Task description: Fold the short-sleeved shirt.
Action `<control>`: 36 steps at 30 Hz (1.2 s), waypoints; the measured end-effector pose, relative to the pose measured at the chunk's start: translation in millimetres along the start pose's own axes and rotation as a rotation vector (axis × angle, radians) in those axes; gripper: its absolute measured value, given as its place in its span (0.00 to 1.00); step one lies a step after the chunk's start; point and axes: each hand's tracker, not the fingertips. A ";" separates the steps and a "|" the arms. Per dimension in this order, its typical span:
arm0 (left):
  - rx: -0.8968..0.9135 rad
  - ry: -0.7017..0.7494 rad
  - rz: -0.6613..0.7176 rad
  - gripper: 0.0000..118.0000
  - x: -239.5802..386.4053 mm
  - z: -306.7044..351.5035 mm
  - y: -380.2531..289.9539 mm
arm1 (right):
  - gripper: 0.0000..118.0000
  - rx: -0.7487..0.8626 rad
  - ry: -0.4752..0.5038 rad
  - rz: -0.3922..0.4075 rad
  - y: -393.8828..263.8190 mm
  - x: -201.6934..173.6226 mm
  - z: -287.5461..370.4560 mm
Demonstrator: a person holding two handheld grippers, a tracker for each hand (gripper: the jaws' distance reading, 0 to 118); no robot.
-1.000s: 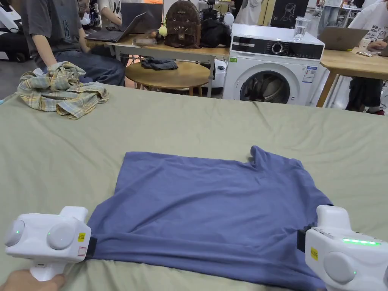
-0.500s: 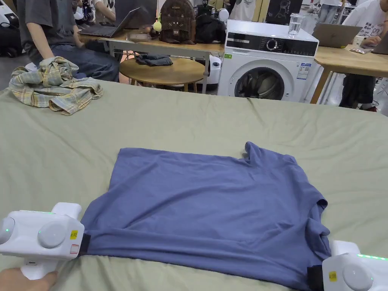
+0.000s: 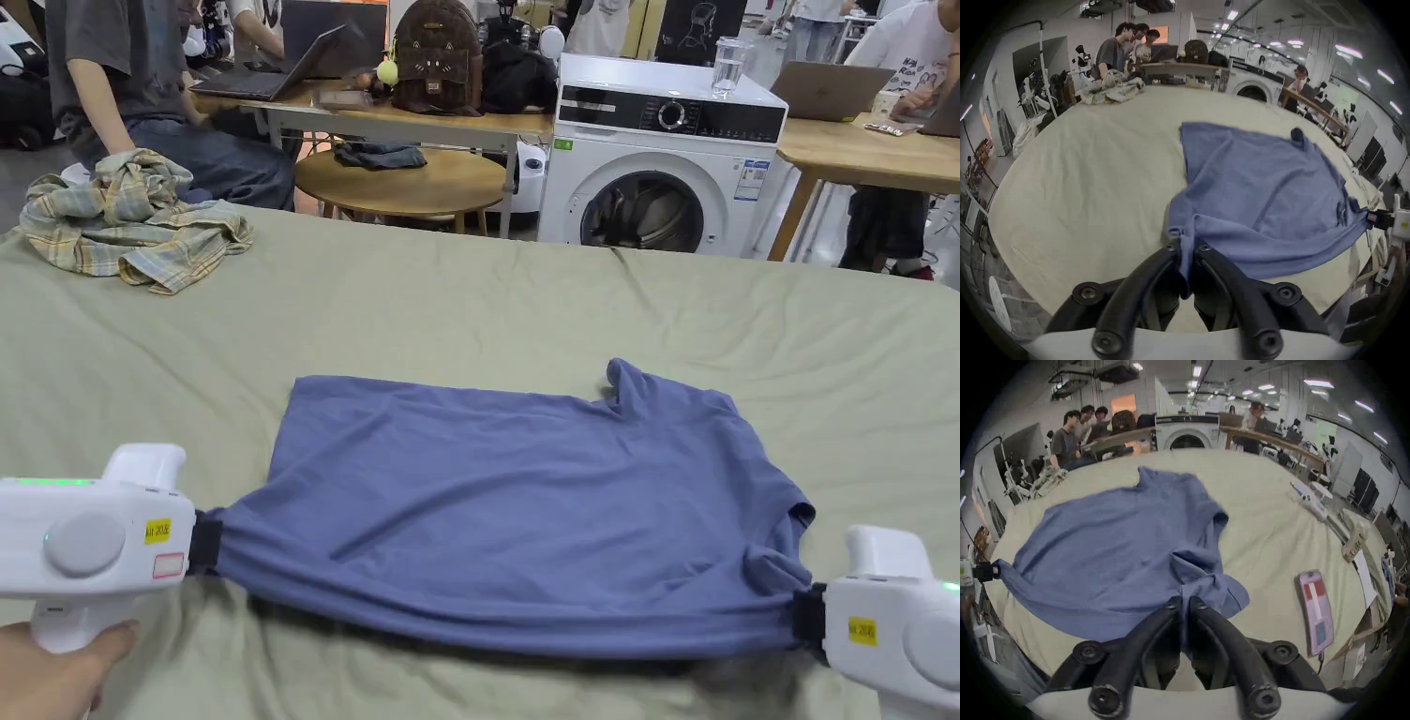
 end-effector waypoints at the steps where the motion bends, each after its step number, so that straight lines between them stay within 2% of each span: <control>1: 0.013 -0.006 -0.004 0.02 0.5 0.1 7.7 | 0.02 0.038 -0.001 -0.005 8.9 -0.3 1.8; 9: 0.054 -0.011 0.015 0.02 -2.1 -48.0 70.7 | 0.02 0.106 -0.019 0.000 80.6 -5.6 -43.8; 14: 0.001 0.000 0.040 0.02 -6.1 -94.6 91.8 | 0.02 0.056 -0.021 -0.004 107.6 -10.3 -96.3; 19: -0.069 0.018 0.003 0.02 -2.5 -128.8 100.0 | 0.03 -0.027 -0.029 0.017 114.8 -13.5 -143.2; 23: -0.094 0.007 0.066 0.02 -3.9 -139.2 100.8 | 0.05 -0.057 -0.032 0.021 110.0 -13.8 -157.9; 24: -0.103 0.006 0.072 0.02 -3.4 -139.8 100.8 | 0.09 -0.057 -0.031 0.018 108.4 -13.6 -158.7; 25: -0.105 0.005 0.074 0.04 -3.0 -139.3 100.4 | 0.16 -0.048 -0.035 0.015 107.6 -15.0 -158.2; 26: -0.109 0.006 0.070 0.11 -2.5 -137.3 99.3 | 0.27 -0.031 -0.041 0.019 106.5 -15.8 -155.3; 28: -0.102 0.011 0.052 0.31 -3.2 -128.9 97.0 | 0.35 0.043 -0.039 0.007 105.9 -16.7 -143.0; 29: -0.076 -0.001 0.049 0.36 -3.5 -122.9 94.6 | 0.42 0.079 -0.032 0.004 106.0 -17.5 -137.6; 34: 0.071 -0.079 0.047 0.36 2.9 -84.7 85.8 | 0.41 0.246 -0.015 -0.023 100.8 -34.5 -94.0; 36: 0.143 -0.063 0.012 0.36 11.7 -69.8 82.1 | 0.20 0.314 -0.025 0.003 94.6 -45.5 -79.6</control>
